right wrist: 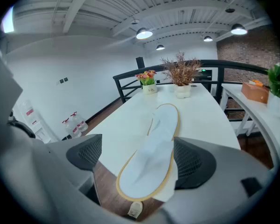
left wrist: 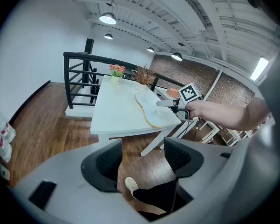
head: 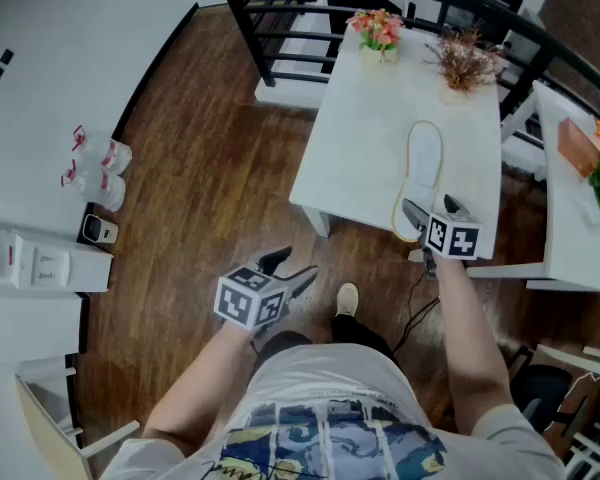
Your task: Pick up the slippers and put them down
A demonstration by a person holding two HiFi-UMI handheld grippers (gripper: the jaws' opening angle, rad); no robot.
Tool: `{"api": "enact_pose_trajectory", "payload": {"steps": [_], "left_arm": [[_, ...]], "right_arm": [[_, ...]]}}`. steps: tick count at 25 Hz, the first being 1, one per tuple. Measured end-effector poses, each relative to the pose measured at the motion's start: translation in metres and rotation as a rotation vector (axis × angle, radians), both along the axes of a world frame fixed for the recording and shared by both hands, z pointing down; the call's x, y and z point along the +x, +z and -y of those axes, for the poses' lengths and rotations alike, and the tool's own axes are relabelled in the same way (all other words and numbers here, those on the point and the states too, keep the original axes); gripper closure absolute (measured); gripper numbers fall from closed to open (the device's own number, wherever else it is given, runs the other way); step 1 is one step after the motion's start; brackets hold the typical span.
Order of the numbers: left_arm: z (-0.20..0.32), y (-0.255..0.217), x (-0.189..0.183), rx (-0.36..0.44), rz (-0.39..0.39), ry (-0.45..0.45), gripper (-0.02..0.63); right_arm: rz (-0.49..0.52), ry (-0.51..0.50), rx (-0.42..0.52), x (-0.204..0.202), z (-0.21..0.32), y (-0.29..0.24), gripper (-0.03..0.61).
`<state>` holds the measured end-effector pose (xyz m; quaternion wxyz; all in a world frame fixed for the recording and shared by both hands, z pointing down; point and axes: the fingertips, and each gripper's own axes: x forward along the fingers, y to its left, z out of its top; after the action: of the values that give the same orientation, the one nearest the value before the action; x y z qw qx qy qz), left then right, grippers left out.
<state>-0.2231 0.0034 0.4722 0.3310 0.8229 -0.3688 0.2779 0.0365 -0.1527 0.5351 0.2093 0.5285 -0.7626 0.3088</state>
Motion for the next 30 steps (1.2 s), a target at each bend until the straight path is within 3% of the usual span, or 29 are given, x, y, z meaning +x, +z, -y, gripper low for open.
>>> {"api": "enact_pose_trajectory", "payload": {"steps": [8, 19, 24, 28, 30], "left_arm": [[0.046, -0.003, 0.032, 0.007, -0.013, 0.019, 0.328], [0.062, 0.001, 0.035, -0.008, -0.002, 0.008, 0.328], [0.066, 0.005, 0.032, -0.006, 0.0, 0.009, 0.328], [0.066, 0.006, 0.034, -0.008, -0.003, 0.012, 0.328], [0.063, 0.006, 0.036, -0.01, 0.0, 0.019, 0.328]], "right_arm": [[-0.077, 0.052, -0.078, 0.022, 0.076, 0.051, 0.081], [-0.246, 0.066, -0.235, 0.031, 0.106, 0.112, 0.075], [-0.35, 0.062, -0.19, 0.04, 0.105, 0.103, 0.066], [-0.33, 0.076, -0.171, 0.041, 0.107, 0.105, 0.015], [-0.317, 0.078, -0.165, 0.043, 0.106, 0.107, 0.02]]}}
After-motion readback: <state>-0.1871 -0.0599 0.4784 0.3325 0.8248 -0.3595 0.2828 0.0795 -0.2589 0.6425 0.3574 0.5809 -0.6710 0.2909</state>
